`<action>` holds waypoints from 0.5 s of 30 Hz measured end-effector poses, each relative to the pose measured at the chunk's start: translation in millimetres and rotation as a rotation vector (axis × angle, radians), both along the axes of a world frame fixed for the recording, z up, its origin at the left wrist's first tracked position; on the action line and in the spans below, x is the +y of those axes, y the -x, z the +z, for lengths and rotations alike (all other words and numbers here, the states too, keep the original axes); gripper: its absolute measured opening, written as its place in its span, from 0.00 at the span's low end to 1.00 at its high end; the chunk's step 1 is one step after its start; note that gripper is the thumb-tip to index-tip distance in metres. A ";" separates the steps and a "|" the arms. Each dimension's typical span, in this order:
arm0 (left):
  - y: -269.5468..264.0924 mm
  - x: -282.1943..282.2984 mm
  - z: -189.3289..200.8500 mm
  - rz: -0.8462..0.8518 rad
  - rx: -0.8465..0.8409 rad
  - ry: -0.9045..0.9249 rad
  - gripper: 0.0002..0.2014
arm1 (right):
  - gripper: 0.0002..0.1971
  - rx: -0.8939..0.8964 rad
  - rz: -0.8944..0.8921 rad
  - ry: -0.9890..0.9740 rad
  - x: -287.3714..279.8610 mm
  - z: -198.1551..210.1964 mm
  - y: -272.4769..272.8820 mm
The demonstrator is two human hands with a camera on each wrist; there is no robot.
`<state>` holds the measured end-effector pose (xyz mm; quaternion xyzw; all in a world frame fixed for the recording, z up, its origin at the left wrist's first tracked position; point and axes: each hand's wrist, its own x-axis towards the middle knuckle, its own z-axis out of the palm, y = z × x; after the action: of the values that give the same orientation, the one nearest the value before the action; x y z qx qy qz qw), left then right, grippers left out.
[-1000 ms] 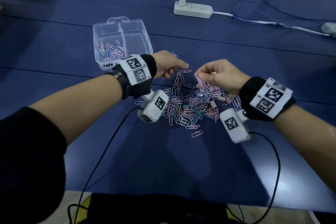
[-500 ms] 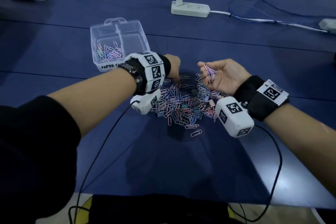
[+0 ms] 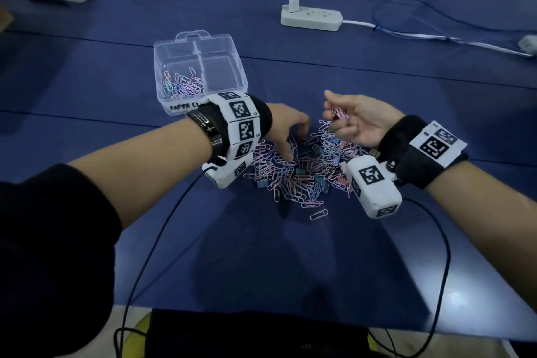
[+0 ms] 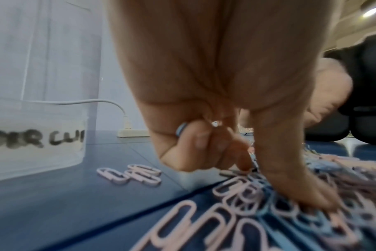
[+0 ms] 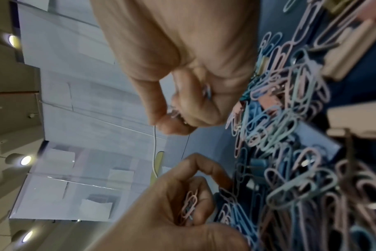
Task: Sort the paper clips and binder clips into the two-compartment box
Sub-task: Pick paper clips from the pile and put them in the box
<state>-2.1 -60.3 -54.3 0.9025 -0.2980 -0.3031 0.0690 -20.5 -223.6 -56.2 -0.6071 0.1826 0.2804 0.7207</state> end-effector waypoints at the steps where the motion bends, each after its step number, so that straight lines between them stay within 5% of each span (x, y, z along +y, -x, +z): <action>1: 0.1 -0.5 -0.2 -0.010 -0.016 0.008 0.26 | 0.19 -0.009 0.019 0.023 -2.6 -0.1 1.1; 7: -0.2 5.5 -3.2 -0.019 -0.096 0.065 0.10 | 0.33 -0.063 0.003 0.117 -9.8 3.0 4.7; 15: 8.7 10.7 -2.8 0.122 -0.006 0.001 0.10 | 0.16 -0.209 0.203 0.362 6.7 4.3 8.1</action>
<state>-10.7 -49.6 -57.2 0.9199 -0.2428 -0.2956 0.0867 -28.6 -216.9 -51.8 -0.7674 0.0923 0.2498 0.5832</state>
